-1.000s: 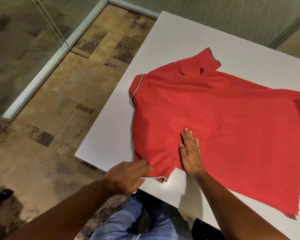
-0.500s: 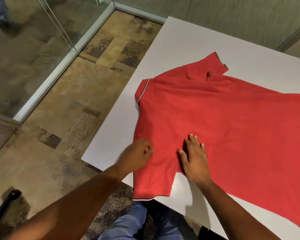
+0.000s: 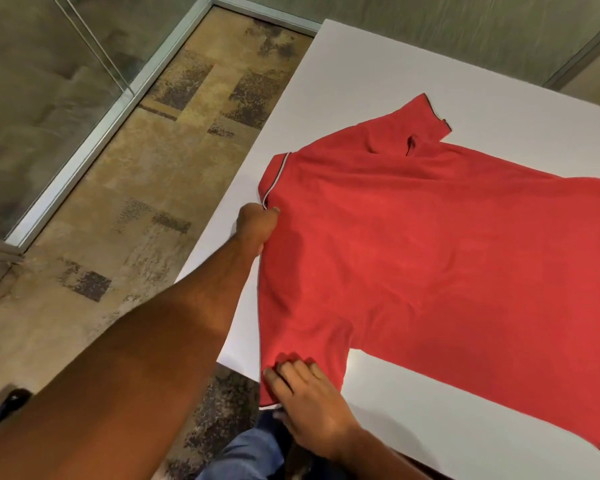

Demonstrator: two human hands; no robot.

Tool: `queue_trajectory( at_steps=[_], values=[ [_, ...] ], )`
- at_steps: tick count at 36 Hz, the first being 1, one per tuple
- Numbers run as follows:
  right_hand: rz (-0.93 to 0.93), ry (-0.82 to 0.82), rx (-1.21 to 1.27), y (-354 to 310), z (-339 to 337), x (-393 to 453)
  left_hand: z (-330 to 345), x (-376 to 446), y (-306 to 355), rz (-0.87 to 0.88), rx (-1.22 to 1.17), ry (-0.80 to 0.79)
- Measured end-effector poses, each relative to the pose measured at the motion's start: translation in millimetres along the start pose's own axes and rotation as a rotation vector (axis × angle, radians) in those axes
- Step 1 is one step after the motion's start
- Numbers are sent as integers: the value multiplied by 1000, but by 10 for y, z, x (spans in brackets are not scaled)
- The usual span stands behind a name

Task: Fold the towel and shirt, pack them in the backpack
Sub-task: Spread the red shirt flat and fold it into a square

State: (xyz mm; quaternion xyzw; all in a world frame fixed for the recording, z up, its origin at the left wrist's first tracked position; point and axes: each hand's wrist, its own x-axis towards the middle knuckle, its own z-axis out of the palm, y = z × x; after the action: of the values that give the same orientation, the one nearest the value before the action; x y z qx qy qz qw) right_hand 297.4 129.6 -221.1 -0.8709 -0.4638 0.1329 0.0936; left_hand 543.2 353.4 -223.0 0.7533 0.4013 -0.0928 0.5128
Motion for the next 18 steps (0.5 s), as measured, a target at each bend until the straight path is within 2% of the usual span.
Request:
queue_trajectory(
  at_steps=[4,7,11,15,18],
  values=[
    [49,70,128,62,5,15,-71,87,66,74,-6,82],
    [11,97,236,83,-50,17,-121,107,18,74,-48,89],
    [-45,-21,359,170,-145,67,-151,-43,-21,75,-88,1],
    [-20,62,351,266,-193,179,-157,-61,-139,48,-52,-98],
    [52,145,287,267,-171,261,-148,-51,-203,59,-8,-104]
  ],
)
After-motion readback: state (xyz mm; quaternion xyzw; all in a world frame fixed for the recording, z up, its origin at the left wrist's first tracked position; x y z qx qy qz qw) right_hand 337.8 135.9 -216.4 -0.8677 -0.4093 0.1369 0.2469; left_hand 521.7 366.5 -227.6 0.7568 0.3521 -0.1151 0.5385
